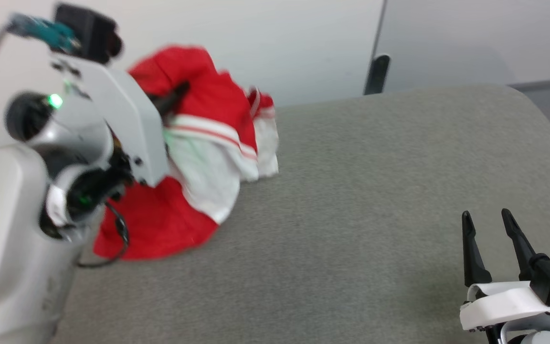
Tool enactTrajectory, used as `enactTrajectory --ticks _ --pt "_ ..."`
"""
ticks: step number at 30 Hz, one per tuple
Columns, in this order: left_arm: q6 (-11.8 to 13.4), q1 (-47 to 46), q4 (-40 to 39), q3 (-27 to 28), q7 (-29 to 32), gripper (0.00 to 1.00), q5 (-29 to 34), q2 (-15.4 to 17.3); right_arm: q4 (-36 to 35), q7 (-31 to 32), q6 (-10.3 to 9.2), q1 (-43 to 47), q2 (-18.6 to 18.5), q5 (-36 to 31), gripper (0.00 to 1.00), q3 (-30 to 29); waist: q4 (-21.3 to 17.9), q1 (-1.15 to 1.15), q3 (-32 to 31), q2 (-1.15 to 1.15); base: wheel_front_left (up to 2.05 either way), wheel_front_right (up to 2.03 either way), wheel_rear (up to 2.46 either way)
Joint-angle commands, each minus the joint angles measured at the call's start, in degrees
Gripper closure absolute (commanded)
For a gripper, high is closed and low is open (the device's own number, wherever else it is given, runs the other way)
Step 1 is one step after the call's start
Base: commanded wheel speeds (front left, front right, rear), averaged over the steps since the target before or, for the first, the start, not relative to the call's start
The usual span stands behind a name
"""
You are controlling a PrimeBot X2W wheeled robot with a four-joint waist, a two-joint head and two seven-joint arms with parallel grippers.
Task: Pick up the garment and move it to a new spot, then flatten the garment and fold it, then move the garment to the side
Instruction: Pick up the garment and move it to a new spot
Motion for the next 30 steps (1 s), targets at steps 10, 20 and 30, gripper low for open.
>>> enactTrajectory --ticks 10,20,30 --pt "2.64 9.27 -0.67 -5.03 4.0 1.0 -1.52 -2.27 -0.05 -0.06 -0.06 0.01 0.01 2.48 0.0 -0.08 -7.13 0.0 5.2 0.0 0.0 0.0 0.0" --pt "1.9 15.19 4.11 -9.69 6.6 0.89 -2.69 -3.47 0.74 -0.06 -0.06 -1.47 0.01 4.11 0.0 1.09 -6.99 0.0 7.22 0.0 0.0 0.0 0.0" --pt "0.85 13.91 6.76 -10.85 7.27 0.0 -2.93 -3.82 1.65 -0.06 -0.06 -1.56 0.01 3.86 0.0 1.49 -4.24 0.0 6.07 0.0 0.0 0.0 0.0"
